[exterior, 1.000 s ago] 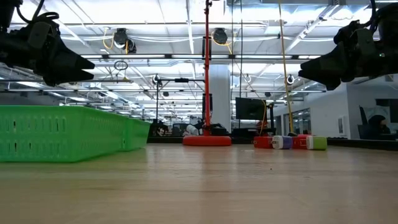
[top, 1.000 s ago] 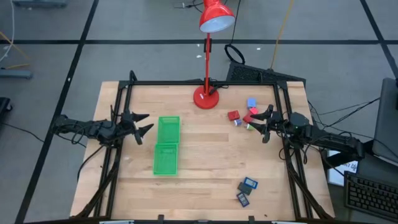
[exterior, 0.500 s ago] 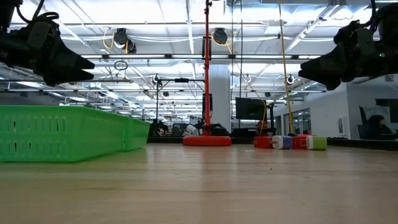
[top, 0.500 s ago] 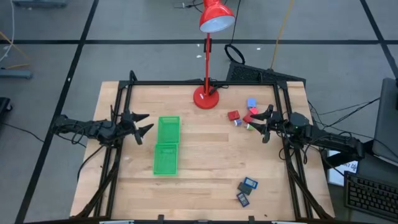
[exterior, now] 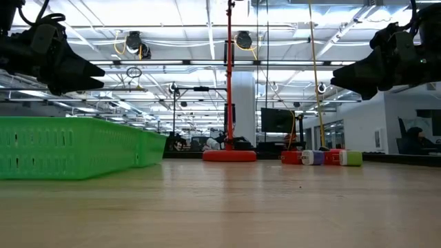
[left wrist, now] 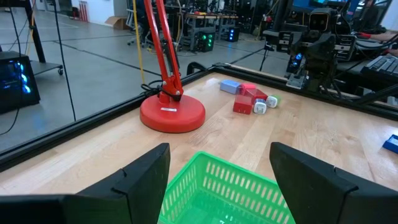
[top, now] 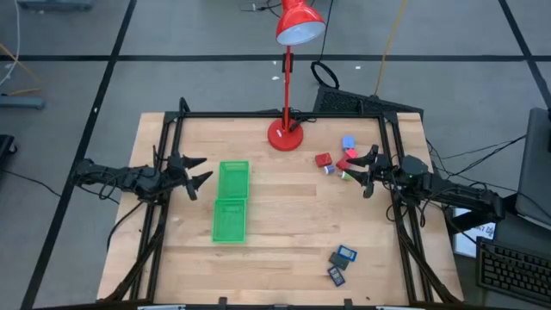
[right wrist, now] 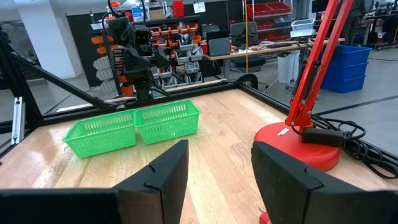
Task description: Pick & Place Office items
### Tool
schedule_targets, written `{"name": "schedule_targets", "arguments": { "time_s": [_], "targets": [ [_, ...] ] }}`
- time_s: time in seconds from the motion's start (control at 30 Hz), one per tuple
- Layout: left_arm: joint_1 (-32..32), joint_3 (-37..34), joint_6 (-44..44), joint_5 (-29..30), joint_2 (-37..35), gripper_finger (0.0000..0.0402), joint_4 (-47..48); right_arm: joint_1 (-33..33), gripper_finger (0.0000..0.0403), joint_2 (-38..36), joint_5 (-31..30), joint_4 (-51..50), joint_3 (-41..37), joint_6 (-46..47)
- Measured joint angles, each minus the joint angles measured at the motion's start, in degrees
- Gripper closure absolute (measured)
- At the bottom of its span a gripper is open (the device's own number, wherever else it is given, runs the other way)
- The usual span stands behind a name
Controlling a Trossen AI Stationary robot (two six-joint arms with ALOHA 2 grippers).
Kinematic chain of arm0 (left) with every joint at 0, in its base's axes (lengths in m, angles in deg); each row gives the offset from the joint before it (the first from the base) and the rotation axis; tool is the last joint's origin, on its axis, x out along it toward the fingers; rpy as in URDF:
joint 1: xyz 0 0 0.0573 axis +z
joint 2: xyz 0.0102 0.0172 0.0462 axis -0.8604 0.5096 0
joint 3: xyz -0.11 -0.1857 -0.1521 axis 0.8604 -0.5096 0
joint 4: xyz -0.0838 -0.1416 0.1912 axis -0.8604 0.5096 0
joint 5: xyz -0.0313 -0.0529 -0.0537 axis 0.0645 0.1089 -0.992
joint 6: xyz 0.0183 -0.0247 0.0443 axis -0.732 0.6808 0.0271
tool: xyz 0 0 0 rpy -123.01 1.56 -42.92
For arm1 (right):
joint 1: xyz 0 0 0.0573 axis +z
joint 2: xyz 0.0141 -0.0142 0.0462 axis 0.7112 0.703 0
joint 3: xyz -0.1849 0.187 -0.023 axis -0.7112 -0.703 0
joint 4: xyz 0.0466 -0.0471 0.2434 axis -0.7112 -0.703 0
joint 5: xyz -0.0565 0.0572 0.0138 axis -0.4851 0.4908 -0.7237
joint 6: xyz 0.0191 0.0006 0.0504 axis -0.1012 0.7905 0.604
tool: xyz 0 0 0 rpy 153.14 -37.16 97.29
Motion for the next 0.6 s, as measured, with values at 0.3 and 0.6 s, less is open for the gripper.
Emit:
{"name": "schedule_targets", "arguments": {
  "time_s": [0.3, 0.6],
  "targets": [
    [0.0, 0.0, 0.0, 0.0, 0.0, 0.0128, 0.0, 0.0, 0.0239, 0.0, 0.3, 6.2, 0.0, 0.8],
    [0.0, 0.0, 0.0, 0.0, 0.0, 0.0128, 0.0, 0.0, 0.0237, 0.0, 0.2, 13.7, 0.0, 11.8]
  ]
}}
